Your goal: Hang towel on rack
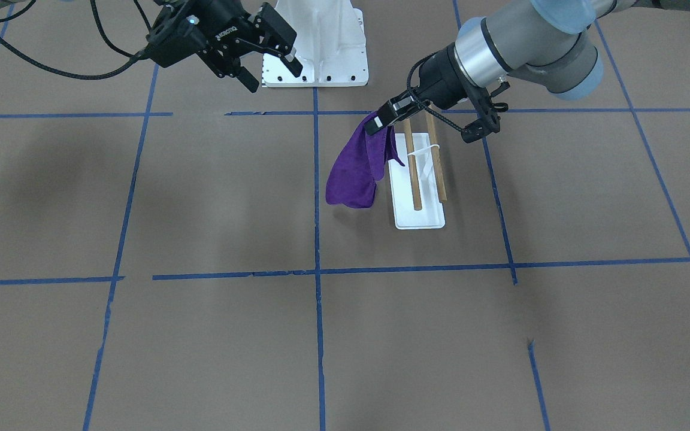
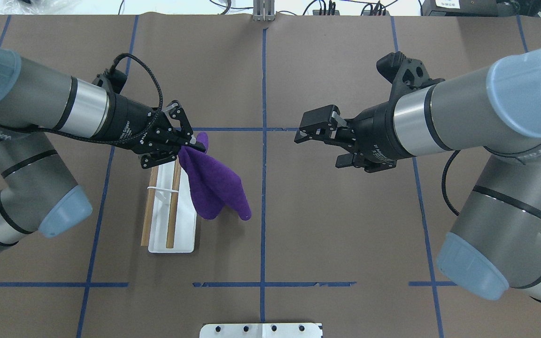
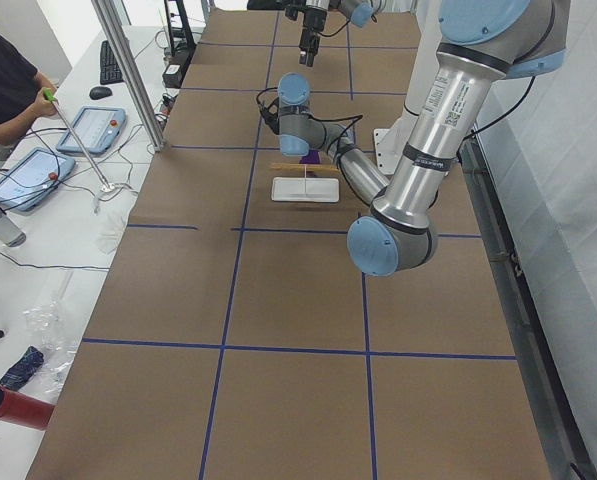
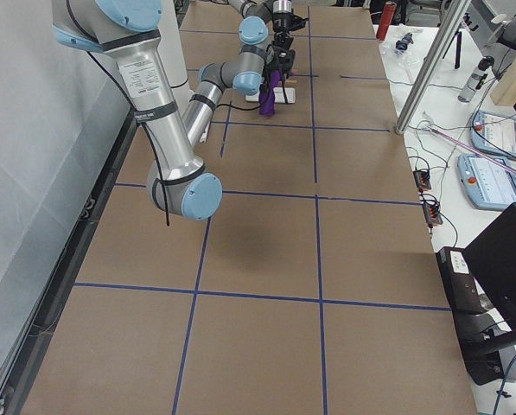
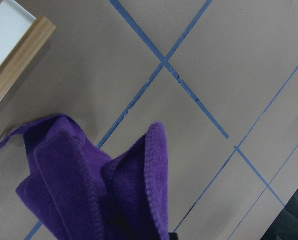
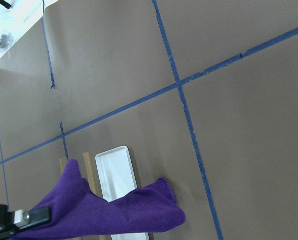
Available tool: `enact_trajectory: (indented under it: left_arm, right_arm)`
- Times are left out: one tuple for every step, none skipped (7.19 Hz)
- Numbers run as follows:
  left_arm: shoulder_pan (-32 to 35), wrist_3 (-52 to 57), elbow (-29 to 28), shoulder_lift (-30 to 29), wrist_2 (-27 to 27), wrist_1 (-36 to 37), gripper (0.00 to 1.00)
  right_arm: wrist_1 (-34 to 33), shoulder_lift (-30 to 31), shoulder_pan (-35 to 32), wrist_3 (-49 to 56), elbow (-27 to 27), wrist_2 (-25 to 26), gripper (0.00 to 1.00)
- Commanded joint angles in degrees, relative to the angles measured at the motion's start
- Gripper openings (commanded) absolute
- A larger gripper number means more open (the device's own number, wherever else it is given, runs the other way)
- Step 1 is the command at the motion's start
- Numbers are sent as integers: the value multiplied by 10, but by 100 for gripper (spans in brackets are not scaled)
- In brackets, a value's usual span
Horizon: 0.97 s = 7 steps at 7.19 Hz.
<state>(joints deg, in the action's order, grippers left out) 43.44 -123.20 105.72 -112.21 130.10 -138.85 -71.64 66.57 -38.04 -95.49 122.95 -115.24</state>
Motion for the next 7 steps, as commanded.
enact_trajectory:
  left_arm:
    - [11, 21, 32, 80, 0, -20, 0]
    - [21, 58, 31, 154, 1, -94, 0]
    - [21, 76, 23, 219, 1, -191, 0]
    - [34, 77, 12, 226, 5, -203, 0]
    - [42, 79, -1, 225, 5, -203, 0]
    - [59, 79, -13, 225, 5, -204, 0]
    - [58, 79, -24, 222, 5, -204, 0]
  right_arm:
    - [-1, 11, -5, 0, 0, 2, 100]
    - [-1, 15, -4, 0, -3, 5, 100]
    - [-1, 15, -5, 1, -3, 7, 100]
    - [-1, 15, -6, 1, -6, 8, 100]
    - [-2, 15, -6, 1, -7, 8, 100]
    - [-1, 22, -10, 1, -5, 7, 100]
    - [-1, 22, -10, 1, -5, 7, 100]
